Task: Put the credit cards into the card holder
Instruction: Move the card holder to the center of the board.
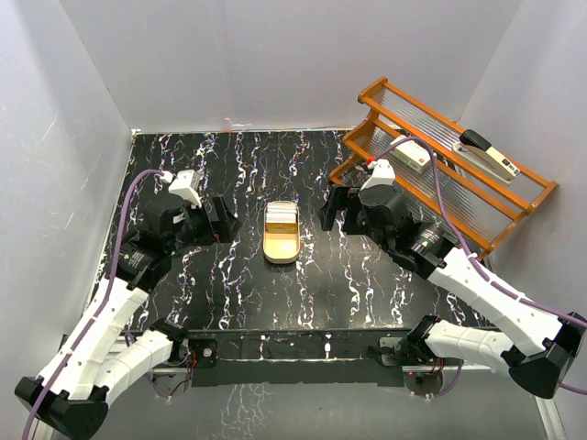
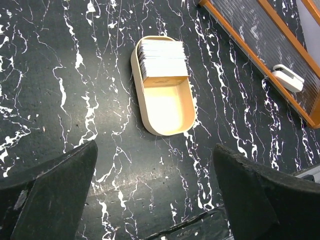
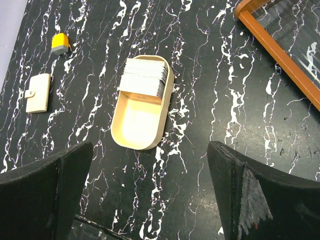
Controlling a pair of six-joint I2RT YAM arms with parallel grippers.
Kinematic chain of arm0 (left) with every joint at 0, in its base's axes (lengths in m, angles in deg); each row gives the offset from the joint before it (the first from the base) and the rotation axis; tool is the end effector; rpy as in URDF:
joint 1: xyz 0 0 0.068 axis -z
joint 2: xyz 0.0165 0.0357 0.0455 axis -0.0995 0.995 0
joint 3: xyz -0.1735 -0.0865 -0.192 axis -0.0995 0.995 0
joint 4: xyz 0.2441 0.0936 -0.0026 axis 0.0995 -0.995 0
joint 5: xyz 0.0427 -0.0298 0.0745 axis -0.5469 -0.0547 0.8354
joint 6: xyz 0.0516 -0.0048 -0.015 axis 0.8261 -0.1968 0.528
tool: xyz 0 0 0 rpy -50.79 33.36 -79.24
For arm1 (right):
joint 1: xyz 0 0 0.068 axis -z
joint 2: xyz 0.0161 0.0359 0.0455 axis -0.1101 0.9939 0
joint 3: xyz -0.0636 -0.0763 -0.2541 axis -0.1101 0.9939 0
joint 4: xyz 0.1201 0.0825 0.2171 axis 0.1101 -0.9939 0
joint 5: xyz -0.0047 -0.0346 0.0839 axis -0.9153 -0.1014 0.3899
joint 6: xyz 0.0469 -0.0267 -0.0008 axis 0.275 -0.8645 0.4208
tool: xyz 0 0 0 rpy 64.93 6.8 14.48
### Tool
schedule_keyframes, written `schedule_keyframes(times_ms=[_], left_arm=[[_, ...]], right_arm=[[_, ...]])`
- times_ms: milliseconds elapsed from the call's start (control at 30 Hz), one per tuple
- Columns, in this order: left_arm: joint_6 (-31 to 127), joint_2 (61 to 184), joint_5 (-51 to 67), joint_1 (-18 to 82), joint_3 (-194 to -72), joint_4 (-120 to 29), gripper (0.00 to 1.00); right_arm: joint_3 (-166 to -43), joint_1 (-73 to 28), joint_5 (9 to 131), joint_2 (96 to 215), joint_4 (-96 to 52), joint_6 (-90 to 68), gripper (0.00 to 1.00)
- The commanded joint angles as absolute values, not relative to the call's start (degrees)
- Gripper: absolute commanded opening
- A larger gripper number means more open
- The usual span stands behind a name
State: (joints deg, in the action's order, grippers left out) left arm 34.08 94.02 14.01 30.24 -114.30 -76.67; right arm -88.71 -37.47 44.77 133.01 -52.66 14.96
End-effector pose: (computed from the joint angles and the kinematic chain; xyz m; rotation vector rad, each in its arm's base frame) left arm 0.1627 -0.0757 0.3499 0.0001 2.0238 -0.6046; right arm 0.1665 0.1443 0.3511 -0.0070 2.1020 0.4907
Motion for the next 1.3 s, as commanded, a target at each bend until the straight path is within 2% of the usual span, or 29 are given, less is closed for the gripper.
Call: schedule_keyframes(times_ms=[0,433,633,867,1033,1267], left_arm=[[34.97,93.45,16.63,29.97,-114.32,-76.81,0.99],[32.23,109.91,34.26,28.99,-118.29,-84.38,0.98],[29.28,115.99,22.11,11.77,-117.74,-80.38,0.95],[29.79,122.29,25.04,1.07,-119.59,-77.62,0.96],[29.48,128.32,25.25,-3.87,-121.01,-75.04,0.96],[31.36,139.19,24.54,-7.66,-125.16,-73.73,0.9]], right_arm=[[-88.27,-37.35,44.77,131.74,-49.3,14.74,0.98],[-88.47,-37.35,45.02,132.06,-48.2,14.59,0.98],[-88.89,-37.29,47.06,132.16,-46.3,14.07,0.98],[-88.55,-37.35,50.03,131.46,-44.53,14.19,0.98],[-87.04,-37.35,50.8,130.3,-42.47,15.34,0.98],[-83.66,-37.35,57.47,129.1,-39.2,18.34,0.97]])
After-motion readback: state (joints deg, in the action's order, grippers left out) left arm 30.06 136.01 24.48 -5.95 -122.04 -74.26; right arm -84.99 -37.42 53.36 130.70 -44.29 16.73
